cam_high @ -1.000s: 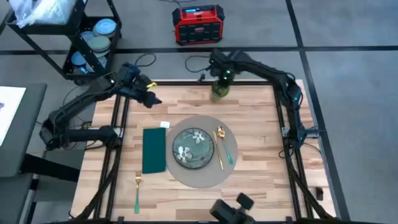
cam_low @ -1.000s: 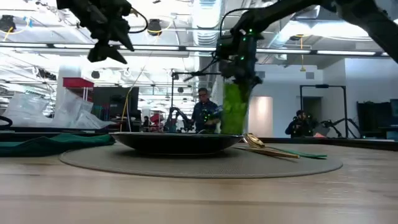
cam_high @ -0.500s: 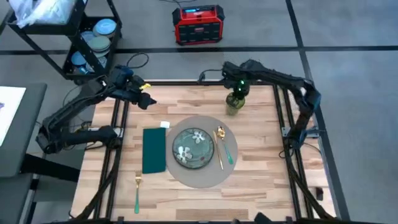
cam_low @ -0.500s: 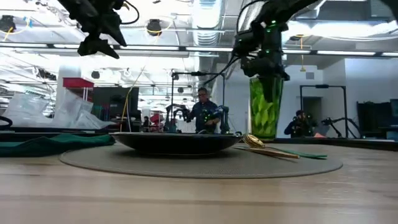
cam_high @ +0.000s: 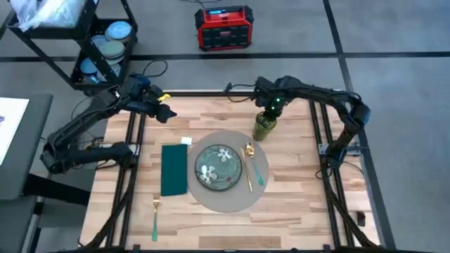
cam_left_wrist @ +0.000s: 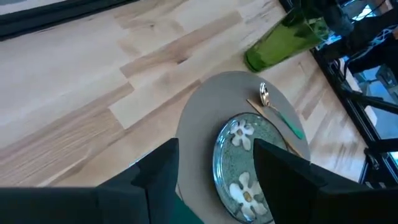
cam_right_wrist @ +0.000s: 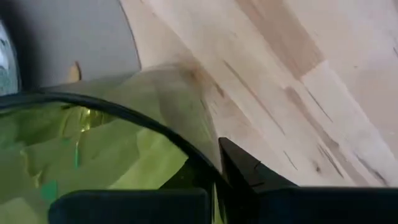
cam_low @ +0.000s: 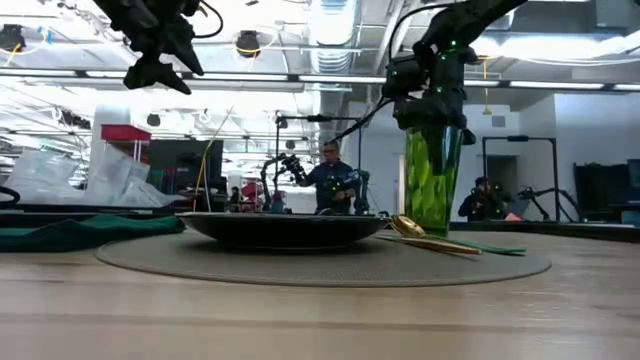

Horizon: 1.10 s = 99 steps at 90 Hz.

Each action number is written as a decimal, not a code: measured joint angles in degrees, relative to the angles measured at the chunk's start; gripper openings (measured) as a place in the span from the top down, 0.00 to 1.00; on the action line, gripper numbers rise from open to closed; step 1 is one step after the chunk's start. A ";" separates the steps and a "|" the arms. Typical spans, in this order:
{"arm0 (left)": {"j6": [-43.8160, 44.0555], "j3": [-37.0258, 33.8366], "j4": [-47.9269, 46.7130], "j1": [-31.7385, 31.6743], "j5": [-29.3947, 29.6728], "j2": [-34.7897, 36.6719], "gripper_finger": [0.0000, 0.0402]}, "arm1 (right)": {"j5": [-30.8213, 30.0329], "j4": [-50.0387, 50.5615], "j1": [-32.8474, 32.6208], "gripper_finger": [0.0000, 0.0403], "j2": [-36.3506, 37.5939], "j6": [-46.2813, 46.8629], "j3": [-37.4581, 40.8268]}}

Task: Set table place
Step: Move the green cup to the top right of the the gray table mat, then put the green fork on top of the blue napkin

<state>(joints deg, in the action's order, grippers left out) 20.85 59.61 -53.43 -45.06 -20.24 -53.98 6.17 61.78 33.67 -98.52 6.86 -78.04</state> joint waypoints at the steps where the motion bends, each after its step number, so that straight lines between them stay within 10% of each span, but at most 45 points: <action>1: -0.01 0.00 0.00 0.00 0.01 0.00 0.53 | 0.00 -0.20 0.01 1.00 0.03 0.12 0.00; 33: -0.69 0.00 0.22 0.00 0.25 0.00 0.53 | -2.43 -1.34 0.12 0.98 0.71 -2.19 0.04; 61: -0.63 0.00 0.20 0.02 0.21 0.00 0.53 | -2.43 -1.15 0.52 0.73 0.72 -2.87 -0.76; 99: 6.71 0.00 -13.48 1.57 2.67 0.99 0.53 | -3.75 0.36 2.45 0.58 10.61 -7.40 -21.09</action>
<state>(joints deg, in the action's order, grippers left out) 27.56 59.61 -66.91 -43.49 -17.57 -52.99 2.42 62.15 36.12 -87.90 -0.54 -99.13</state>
